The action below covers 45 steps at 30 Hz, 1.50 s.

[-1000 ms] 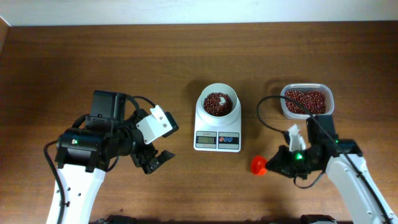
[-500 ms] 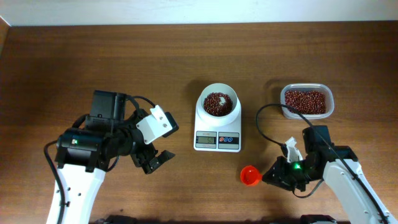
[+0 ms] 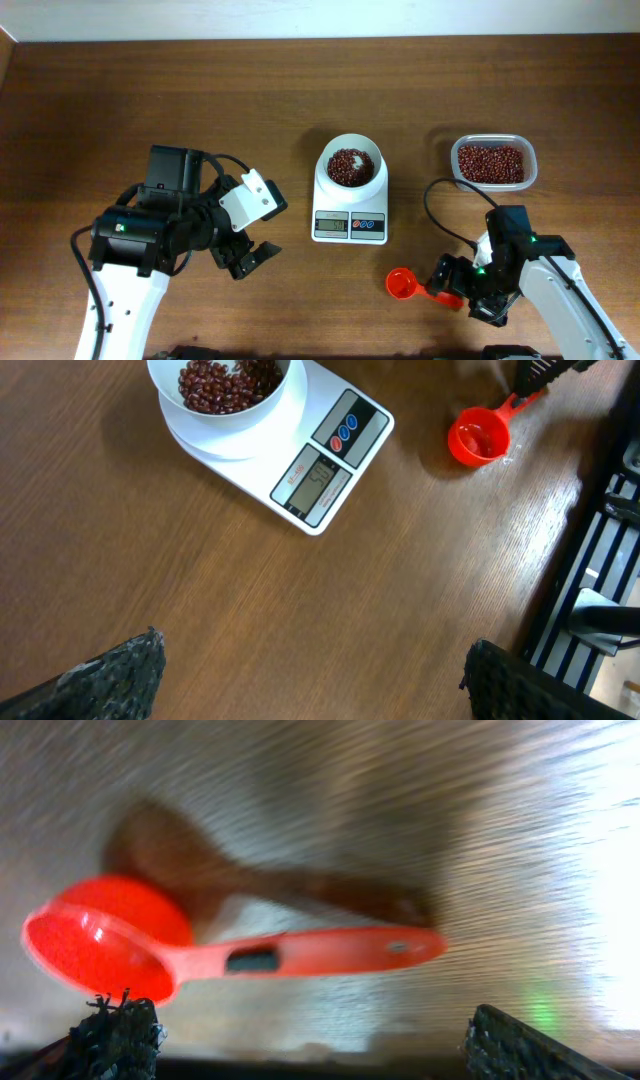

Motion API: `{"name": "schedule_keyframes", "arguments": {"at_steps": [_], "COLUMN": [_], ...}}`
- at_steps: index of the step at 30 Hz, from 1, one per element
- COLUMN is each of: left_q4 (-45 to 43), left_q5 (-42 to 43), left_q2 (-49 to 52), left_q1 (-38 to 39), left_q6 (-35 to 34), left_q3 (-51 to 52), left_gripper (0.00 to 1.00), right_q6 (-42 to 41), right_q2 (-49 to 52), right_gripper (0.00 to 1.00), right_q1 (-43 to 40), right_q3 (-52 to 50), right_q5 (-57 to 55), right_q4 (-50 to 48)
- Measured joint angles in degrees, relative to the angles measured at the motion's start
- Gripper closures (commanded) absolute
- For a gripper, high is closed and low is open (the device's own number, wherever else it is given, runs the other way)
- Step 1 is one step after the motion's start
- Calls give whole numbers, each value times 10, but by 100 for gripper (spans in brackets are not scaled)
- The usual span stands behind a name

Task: Scoop and weigh 50g on scale
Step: 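Lower the scoop to the table in front of the tub, then open the right gripper to release the scoop and lift away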

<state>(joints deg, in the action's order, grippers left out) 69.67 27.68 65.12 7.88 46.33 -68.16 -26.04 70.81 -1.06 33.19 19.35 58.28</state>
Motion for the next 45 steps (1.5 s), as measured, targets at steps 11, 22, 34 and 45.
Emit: {"name": "schedule_keyframes", "arguments": {"at_steps": [11, 22, 34, 45], "left_q4": [0, 0, 0, 0], "left_q5": [0, 0, 0, 0], "left_q2": [0, 0, 0, 0], "left_q1": [0, 0, 0, 0], "left_q6": [0, 0, 0, 0], "left_q3": [0, 0, 0, 0], "left_gripper": [1, 1, 1, 1], "right_q6": [-123, -80, -63, -63], "right_q2": [-8, -184, -267, -371], "right_gripper": [1, 1, 1, 1], "right_q1": [0, 0, 0, 0], "right_q3": [0, 105, 131, 134], "right_q5": [-84, -112, -74, -61], "right_q4": [-2, -2, 33, 169]}}
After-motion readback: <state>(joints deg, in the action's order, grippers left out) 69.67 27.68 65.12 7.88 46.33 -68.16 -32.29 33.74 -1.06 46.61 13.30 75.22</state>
